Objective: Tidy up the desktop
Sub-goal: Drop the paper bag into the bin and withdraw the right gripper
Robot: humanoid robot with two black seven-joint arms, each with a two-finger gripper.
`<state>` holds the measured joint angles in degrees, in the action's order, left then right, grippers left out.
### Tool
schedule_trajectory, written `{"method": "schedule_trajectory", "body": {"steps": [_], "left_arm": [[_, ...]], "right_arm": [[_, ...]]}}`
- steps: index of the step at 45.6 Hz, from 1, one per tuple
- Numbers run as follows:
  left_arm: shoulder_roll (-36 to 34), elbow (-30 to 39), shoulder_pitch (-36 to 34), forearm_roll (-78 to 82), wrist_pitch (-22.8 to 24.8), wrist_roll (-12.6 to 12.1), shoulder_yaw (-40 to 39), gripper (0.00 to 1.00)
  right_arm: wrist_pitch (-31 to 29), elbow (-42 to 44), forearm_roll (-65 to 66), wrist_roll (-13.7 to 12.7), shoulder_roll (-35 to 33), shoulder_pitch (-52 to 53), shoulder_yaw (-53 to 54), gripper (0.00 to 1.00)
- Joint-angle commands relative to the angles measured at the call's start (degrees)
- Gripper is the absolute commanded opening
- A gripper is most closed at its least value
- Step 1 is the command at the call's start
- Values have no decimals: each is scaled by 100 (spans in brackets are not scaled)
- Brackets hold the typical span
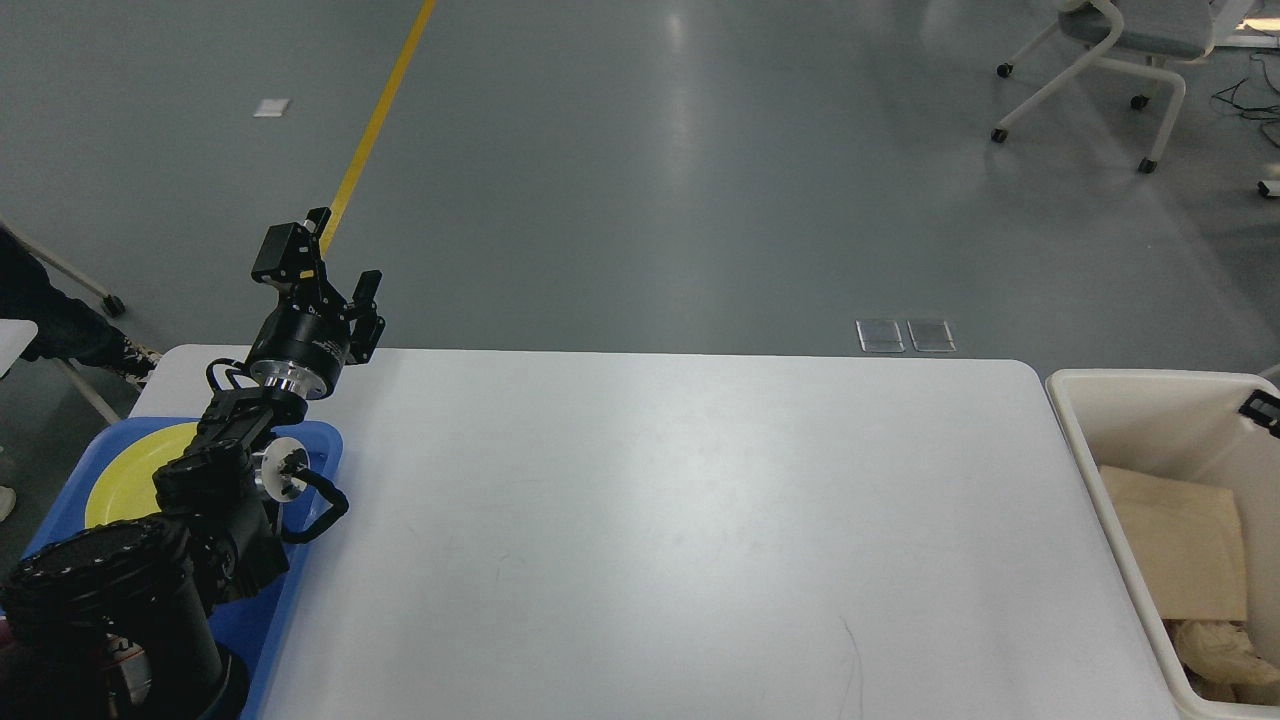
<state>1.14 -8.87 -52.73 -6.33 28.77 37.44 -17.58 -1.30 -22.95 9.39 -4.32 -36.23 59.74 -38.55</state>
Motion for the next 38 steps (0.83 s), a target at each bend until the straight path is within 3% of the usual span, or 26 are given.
{"method": "schedule_trajectory", "body": {"steps": [1, 5, 10, 24, 38], "left_arm": [[0, -1, 0, 0, -3, 0, 0, 96], [0, -1, 0, 0, -3, 0, 0, 96], [0, -1, 0, 0, -3, 0, 0, 96], [0, -1, 0, 0, -3, 0, 0, 96], [0, -1, 0, 0, -3, 0, 0, 96]], "right_arm": [[7, 255, 19, 10, 142, 20, 1882, 100], [-11, 247, 63, 159, 327, 46, 3105, 100], [-46, 168, 72, 563, 529, -15, 4529, 100], [-169, -780, 72, 2286, 1347, -937, 7862, 100], [-257, -1282, 89, 2384, 1628, -1281, 8091, 100]]}}
